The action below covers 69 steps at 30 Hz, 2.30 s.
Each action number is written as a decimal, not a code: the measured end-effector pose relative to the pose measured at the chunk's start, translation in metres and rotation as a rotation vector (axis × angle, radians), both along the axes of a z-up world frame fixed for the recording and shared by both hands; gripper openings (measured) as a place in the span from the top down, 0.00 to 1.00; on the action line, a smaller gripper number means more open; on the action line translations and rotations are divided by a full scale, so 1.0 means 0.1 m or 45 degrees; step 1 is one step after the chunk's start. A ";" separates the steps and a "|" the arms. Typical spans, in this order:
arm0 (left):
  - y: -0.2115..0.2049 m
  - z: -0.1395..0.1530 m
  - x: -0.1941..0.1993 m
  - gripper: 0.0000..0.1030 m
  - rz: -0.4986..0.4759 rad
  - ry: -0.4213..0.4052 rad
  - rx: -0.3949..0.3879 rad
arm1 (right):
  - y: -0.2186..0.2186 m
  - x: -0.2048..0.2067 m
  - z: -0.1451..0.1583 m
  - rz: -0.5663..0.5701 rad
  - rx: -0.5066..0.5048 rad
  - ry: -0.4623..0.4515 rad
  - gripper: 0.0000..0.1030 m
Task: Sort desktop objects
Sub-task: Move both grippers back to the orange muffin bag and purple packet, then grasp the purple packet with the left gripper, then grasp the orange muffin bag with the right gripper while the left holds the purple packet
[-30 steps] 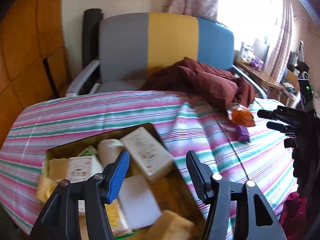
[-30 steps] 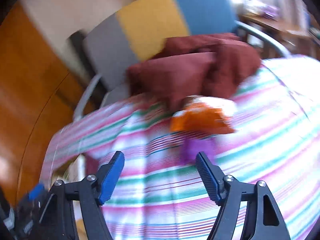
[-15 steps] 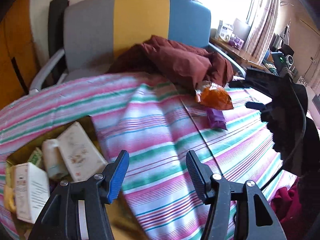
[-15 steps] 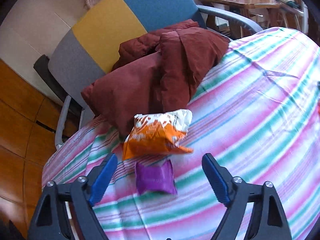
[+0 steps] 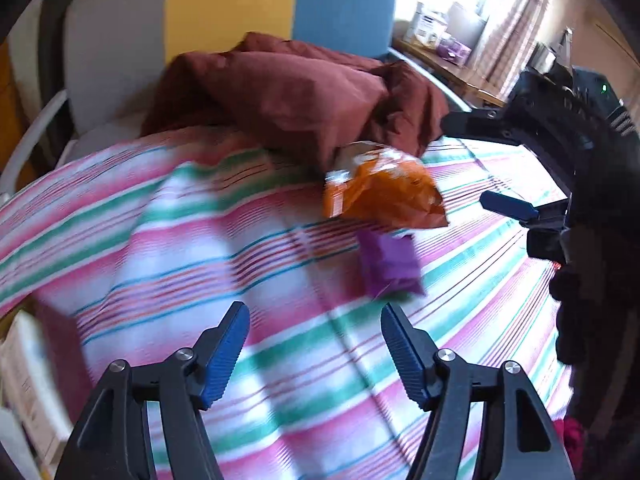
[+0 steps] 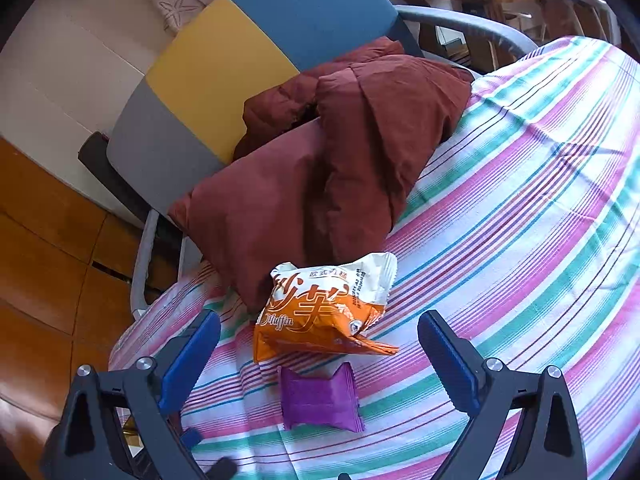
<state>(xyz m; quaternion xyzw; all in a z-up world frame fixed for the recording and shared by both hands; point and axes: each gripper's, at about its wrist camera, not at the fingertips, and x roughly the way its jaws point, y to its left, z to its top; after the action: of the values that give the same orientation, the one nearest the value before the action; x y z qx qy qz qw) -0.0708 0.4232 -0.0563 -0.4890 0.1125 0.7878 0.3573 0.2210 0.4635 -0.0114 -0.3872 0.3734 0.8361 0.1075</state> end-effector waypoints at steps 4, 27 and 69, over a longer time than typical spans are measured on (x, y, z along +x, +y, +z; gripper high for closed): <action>0.32 -0.07 0.02 0.21 -0.061 0.010 -0.004 | 0.04 0.00 0.00 0.003 -0.024 0.004 0.03; 0.51 -0.34 0.00 0.47 -0.070 0.078 -0.092 | 0.00 -0.11 -0.11 0.041 -0.025 -0.049 0.02; -0.45 -0.20 0.25 0.80 -0.070 -0.026 -0.017 | -0.42 0.09 -0.30 0.148 0.124 -0.304 0.25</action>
<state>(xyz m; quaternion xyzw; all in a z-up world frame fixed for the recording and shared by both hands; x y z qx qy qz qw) -0.0461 0.3781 -0.0767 -0.4961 0.1274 0.7719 0.3766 0.2297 0.4214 -0.0411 -0.4994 0.2939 0.8059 0.1213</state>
